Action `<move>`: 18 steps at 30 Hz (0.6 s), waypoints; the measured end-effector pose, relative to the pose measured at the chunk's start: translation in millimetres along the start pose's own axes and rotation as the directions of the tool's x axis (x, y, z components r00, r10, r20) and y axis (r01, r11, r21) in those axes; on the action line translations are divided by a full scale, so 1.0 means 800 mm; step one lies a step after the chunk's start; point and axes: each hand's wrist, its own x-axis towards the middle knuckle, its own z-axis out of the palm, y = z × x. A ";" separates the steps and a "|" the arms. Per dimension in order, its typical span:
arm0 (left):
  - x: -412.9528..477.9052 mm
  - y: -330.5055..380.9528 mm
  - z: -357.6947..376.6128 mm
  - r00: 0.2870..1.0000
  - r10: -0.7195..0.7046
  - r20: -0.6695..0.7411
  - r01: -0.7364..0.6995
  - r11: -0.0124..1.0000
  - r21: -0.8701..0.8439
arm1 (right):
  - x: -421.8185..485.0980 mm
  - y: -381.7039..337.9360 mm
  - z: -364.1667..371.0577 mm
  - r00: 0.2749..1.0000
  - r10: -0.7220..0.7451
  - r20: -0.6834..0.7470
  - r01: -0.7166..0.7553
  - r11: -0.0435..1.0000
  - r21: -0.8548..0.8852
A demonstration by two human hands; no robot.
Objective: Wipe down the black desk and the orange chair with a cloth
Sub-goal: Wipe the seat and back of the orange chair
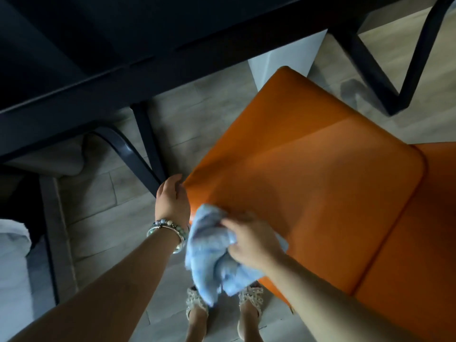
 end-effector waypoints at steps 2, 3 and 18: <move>0.012 -0.003 -0.004 0.998 -0.060 0.019 0.059 0.997 0.056 | 0.031 0.032 -0.051 0.917 0.071 -0.392 -0.060 0.997 0.041; 0.017 -0.002 -0.005 0.996 -0.080 0.049 0.076 0.993 0.091 | 0.053 0.050 -0.079 0.821 0.098 -0.562 -0.120 0.993 -0.001; 0.034 0.019 -0.015 0.942 -0.079 -0.328 0.037 0.990 -0.134 | 0.111 -0.026 0.006 0.938 -0.345 -0.043 0.326 0.915 -0.236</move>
